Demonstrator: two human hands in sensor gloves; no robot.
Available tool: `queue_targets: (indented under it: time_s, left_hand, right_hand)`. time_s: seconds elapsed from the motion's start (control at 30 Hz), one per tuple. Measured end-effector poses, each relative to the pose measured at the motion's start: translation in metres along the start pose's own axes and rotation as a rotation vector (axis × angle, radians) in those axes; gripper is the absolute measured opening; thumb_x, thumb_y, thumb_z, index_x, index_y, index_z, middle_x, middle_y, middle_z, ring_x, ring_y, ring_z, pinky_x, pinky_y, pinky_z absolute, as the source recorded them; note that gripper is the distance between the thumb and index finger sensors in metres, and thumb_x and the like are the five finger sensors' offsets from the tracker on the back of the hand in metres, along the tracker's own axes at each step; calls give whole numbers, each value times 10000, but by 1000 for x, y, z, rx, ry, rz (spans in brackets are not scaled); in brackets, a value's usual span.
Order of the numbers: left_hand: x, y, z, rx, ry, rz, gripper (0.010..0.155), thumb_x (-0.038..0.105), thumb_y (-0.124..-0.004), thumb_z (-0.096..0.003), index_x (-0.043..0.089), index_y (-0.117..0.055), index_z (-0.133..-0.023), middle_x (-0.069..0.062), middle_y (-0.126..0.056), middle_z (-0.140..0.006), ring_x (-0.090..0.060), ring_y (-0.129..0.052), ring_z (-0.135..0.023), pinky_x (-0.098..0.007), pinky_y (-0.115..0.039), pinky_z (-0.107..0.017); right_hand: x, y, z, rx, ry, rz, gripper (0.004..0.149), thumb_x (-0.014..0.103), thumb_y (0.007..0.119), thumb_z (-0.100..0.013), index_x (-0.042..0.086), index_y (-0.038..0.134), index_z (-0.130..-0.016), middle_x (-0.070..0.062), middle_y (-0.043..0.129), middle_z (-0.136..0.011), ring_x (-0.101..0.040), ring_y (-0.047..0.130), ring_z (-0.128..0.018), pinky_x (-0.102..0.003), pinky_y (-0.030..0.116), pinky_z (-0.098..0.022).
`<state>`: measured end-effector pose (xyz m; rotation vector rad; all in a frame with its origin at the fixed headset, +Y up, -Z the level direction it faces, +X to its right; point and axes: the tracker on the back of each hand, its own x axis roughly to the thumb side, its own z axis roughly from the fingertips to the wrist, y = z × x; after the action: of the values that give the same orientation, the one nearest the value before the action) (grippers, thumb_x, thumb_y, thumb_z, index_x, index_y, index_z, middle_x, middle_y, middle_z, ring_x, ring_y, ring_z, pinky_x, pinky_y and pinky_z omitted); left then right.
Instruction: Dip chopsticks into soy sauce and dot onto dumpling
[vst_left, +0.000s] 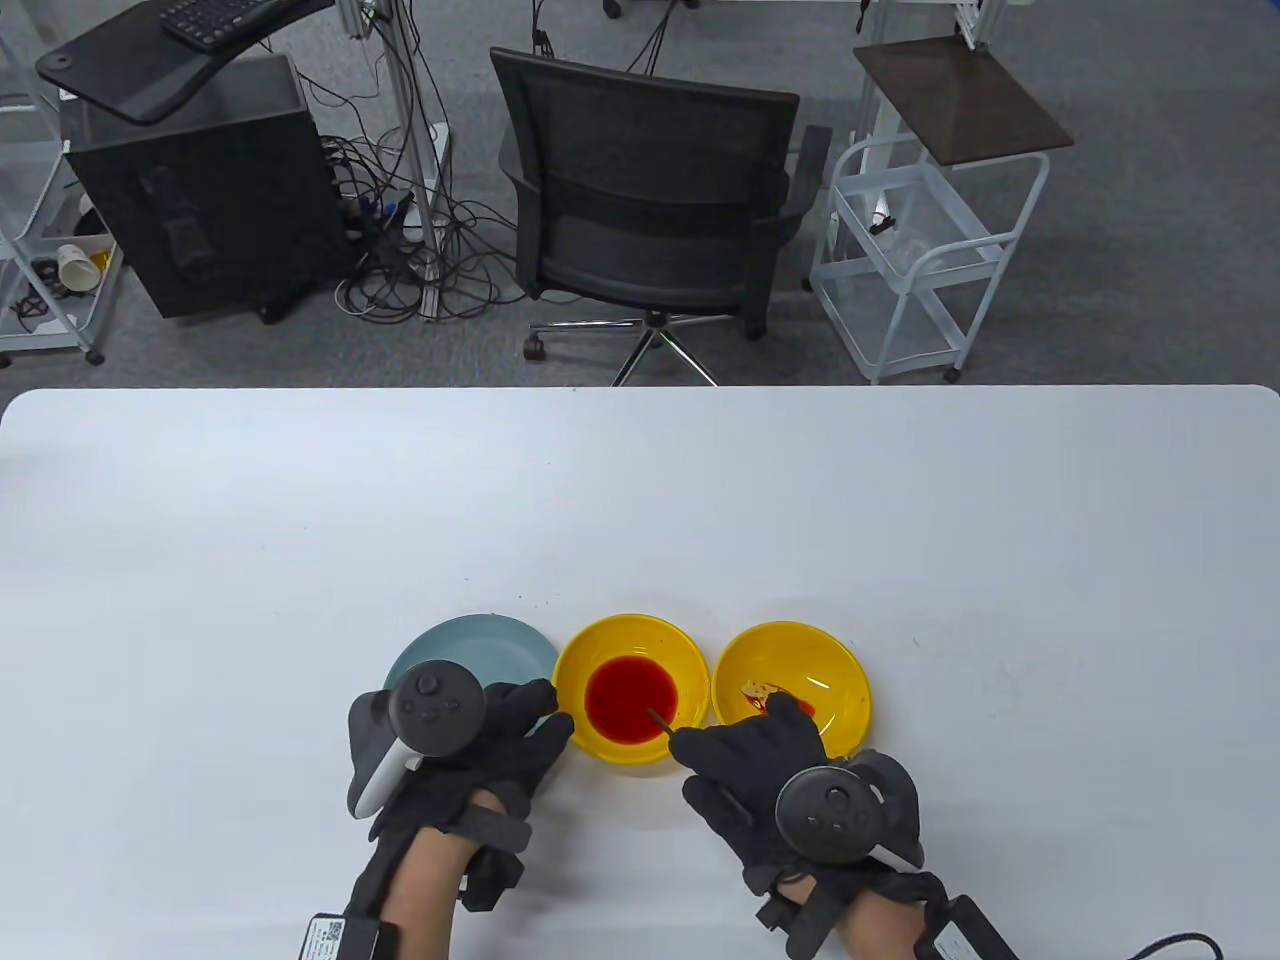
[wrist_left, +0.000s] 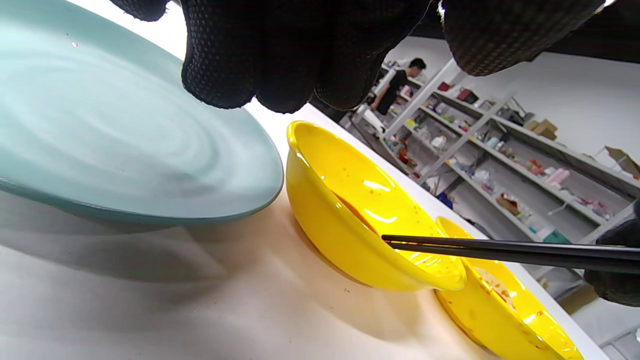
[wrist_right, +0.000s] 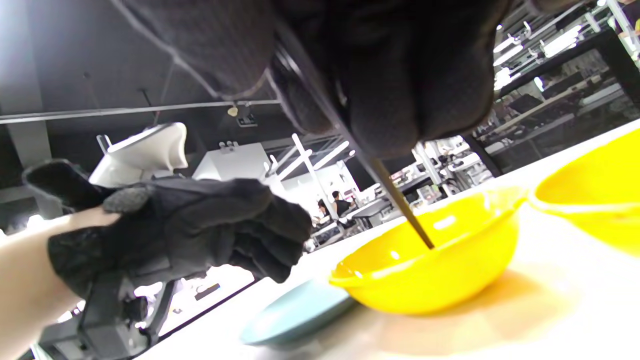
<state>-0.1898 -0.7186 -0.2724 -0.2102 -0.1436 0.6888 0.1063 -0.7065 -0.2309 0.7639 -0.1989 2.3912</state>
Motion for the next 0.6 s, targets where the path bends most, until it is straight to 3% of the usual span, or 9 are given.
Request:
queue_targets:
  time_s: [0.2, 0.33, 0.6]
  left_hand:
    - [1, 0, 0, 2, -1, 2, 696, 596, -724, -481, 141, -769, -1007, -97, -805, -995, -433, -867, -845, -702, -532, -700]
    - [1, 0, 0, -1, 1, 2, 697, 596, -725, -480, 141, -769, -1007, -100, -806, -995, -434, -866, -845, -704, -532, -699]
    - [1, 0, 0, -6, 6, 6, 698, 597, -724, -481, 141, -769, -1007, -100, -805, -995, -433, -866, -845, -703, -532, -699]
  right_hand:
    - [-5, 3, -1, 50, 46, -23, 544, 461, 743, -439, 162, 802, -890, -170, 907, -830, -451, 890, -728, -777, 473, -667]
    - [-9, 10, -1, 141, 88, -43, 581, 498, 710, -445, 167, 773, -918, -194, 832, -897, -474, 841, -760, -789, 436, -669]
    - [-5, 8, -1, 105, 66, -19, 570, 470, 712, -446, 137, 791, -902, -193, 828, -886, -477, 837, -743, -790, 438, -668]
